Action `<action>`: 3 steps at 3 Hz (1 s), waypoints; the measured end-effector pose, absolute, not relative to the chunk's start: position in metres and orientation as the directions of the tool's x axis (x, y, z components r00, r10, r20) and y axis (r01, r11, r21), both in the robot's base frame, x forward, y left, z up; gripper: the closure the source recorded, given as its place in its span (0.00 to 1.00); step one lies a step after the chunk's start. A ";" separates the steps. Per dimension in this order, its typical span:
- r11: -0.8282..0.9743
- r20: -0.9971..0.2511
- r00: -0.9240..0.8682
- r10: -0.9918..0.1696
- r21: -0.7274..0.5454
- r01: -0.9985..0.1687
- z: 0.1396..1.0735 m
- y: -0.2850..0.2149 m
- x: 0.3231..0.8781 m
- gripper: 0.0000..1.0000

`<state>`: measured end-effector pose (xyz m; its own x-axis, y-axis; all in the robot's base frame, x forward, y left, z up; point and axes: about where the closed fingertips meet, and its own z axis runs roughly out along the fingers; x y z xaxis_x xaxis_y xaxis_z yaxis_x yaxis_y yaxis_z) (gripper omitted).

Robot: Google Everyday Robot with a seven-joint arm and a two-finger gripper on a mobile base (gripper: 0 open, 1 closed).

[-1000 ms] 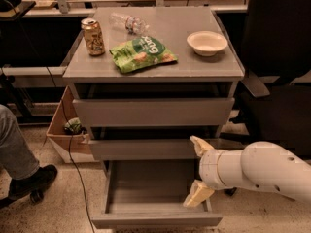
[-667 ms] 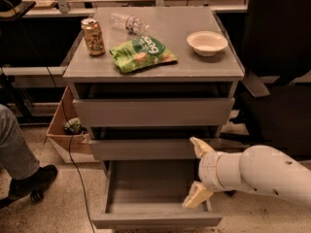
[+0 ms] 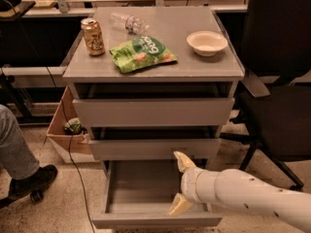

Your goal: Close bottom drawer

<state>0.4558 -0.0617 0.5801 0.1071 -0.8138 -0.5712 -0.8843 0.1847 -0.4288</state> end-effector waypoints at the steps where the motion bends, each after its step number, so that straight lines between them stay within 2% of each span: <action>1: 0.170 -0.605 0.171 -0.777 -0.464 -0.869 0.536 -0.037 0.470 0.00; 2: 0.147 -0.632 0.244 -0.735 -0.500 -0.853 0.496 -0.018 0.483 0.00; 3: 0.162 -0.688 0.260 -0.678 -0.485 -0.859 0.444 0.002 0.486 0.00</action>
Offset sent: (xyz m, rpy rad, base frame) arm 0.0369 0.0696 -0.1529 0.1872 -0.1327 0.1675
